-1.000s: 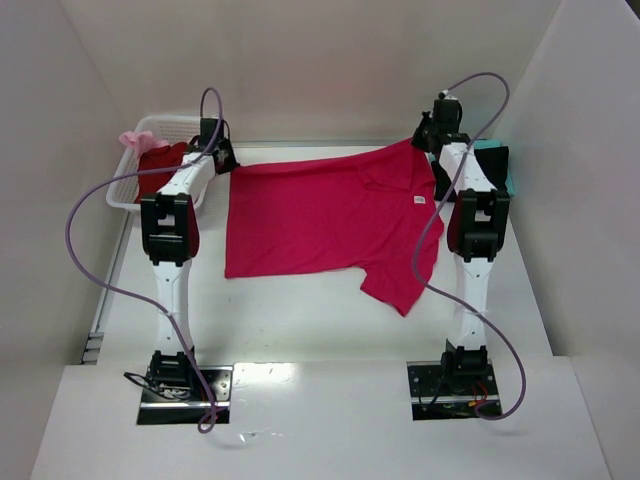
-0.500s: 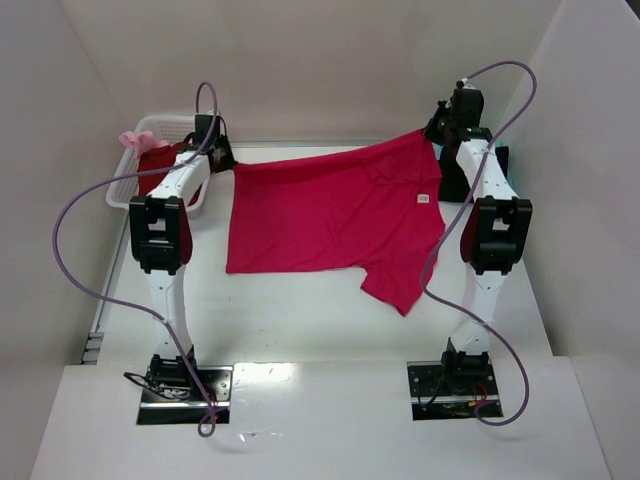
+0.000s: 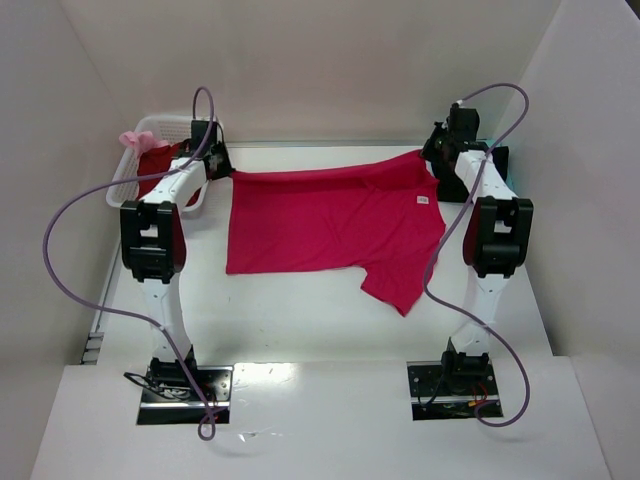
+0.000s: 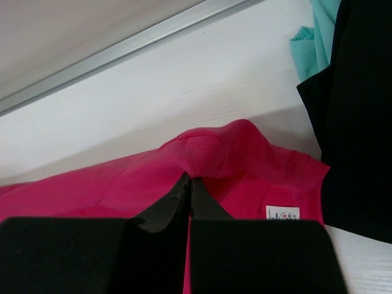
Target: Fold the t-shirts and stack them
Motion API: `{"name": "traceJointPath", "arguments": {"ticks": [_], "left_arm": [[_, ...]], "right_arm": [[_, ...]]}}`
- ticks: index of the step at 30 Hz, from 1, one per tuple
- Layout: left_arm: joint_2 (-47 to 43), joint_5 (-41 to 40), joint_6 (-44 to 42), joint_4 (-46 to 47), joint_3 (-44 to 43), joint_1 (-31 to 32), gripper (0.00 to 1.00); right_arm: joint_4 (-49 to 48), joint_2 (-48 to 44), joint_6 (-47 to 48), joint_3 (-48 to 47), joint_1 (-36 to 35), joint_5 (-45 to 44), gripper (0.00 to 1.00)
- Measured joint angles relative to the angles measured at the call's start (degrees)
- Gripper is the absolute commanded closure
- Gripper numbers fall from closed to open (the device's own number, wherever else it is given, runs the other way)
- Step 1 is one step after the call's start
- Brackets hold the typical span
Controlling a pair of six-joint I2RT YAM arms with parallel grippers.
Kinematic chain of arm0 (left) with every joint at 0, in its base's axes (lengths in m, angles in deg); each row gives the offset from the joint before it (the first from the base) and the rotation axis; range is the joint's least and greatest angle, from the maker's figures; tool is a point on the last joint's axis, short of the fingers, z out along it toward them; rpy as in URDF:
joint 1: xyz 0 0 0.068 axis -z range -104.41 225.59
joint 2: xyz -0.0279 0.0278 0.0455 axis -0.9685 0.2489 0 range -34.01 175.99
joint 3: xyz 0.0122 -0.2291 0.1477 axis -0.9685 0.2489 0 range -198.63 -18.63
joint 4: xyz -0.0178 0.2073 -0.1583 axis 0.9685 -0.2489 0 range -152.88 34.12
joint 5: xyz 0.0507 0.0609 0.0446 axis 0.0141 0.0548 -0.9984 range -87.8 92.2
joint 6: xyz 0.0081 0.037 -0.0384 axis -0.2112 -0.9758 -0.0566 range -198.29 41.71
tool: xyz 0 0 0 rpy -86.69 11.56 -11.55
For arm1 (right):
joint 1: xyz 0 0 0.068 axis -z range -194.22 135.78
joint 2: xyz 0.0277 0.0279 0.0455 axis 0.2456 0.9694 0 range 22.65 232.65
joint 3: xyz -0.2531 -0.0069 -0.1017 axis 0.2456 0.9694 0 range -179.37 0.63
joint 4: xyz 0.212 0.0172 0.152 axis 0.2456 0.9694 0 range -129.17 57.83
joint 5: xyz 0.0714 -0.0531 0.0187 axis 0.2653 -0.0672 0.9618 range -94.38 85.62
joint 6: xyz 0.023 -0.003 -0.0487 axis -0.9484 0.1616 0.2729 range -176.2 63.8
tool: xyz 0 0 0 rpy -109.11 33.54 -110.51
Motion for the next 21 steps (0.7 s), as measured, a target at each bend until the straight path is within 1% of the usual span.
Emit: {"name": "traceJointPath", "arguments": {"ticks": [4,11,21], "left_arm": [[-0.9,0.0,0.0,0.0,1.8,0.0,1.00],[-2.0,0.0,0.0,0.0,2.2,0.0,1.00],[-4.7,0.2,0.0,-0.1,1.9,0.0,1.00]], "right_arm": [[-0.4,0.3,0.0,0.0,0.0,0.4,1.00],[0.0,0.9,0.0,-0.1,0.1,1.1,1.00],[0.1,-2.6,0.4,-0.1,0.1,1.5,1.00]]}}
